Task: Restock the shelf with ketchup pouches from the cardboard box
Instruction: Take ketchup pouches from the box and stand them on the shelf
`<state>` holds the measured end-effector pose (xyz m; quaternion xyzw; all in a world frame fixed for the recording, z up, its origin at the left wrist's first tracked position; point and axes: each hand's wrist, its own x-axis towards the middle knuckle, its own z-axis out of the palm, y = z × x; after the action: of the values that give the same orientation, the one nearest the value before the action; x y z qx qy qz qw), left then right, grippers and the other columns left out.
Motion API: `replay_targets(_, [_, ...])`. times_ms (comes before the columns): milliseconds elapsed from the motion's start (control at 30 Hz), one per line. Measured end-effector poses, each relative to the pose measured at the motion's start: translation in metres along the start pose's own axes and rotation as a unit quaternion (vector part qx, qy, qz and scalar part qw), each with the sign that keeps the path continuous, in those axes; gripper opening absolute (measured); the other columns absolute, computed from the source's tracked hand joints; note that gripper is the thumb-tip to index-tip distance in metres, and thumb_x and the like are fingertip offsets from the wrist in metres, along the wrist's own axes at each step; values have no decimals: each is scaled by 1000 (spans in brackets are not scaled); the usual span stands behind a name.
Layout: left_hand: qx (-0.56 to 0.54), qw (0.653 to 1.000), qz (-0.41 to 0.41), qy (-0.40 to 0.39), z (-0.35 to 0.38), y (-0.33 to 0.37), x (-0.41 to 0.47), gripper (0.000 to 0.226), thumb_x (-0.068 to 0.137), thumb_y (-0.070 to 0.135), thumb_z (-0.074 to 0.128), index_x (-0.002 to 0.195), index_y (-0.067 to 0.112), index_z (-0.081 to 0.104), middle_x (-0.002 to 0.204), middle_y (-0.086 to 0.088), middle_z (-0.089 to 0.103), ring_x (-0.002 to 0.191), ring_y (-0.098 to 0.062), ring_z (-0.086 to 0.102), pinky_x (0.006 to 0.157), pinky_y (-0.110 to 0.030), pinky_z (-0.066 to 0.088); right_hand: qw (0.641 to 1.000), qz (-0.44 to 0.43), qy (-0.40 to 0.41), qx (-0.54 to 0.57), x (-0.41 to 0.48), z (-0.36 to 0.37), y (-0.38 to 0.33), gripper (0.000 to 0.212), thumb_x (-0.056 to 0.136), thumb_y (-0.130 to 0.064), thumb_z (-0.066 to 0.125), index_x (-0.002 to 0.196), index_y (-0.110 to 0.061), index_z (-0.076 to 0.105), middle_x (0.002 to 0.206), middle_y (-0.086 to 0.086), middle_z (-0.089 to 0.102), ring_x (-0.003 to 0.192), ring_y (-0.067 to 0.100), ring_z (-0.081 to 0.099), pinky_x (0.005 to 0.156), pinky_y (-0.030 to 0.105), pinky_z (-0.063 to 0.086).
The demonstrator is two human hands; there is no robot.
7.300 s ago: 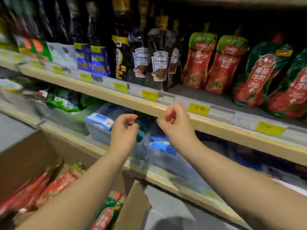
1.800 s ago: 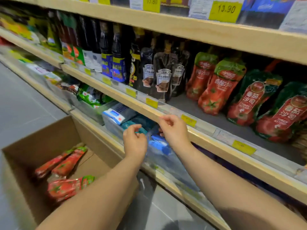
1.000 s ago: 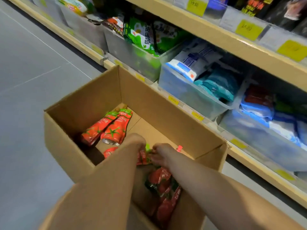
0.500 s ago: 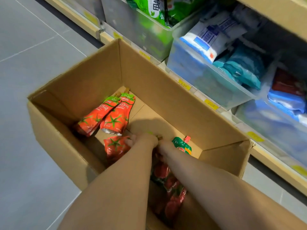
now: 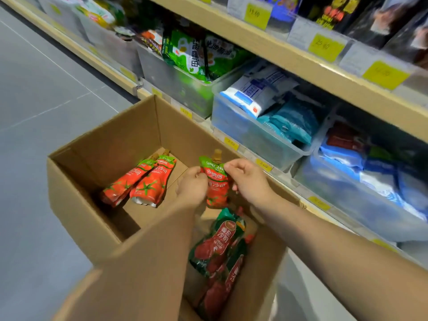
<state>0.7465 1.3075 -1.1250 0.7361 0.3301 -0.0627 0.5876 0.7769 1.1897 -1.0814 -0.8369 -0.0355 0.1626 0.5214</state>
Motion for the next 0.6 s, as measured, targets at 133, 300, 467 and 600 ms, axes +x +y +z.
replay_targets(133, [-62,990,125,-19,3,40,-20,17,90,23,56,100,12,64,96,-8,67,86,-18,62,83,-31,51,993,-50,28,101,-8,-60,-32,20,93,-18,53,74,-15,59,49,4,47,33,2,40,37,15,35])
replay_targets(300, [-94,974,199,-51,21,94,-42,14,89,21,58,76,22,60,71,3,60,66,-9,55,66,-20,45,975,-71,90,190,-23,-116,-54,23,92,-20,54,71,-18,60,37,-10,48,32,-1,39,35,12,34])
replay_targets(467, [-123,954,274,-27,54,156,-67,11,90,21,57,79,20,59,69,8,58,65,-6,53,65,-16,44,984,-59,101,136,-43,-167,-42,17,91,-29,56,81,-18,65,55,-2,56,40,3,49,40,16,40])
replay_targets(600, [-196,931,304,-52,83,196,-90,19,90,19,56,71,23,57,67,3,58,60,-6,53,61,-23,44,981,-81,154,83,-55,-198,-27,17,93,-24,52,86,-18,67,57,1,57,42,2,51,41,16,42])
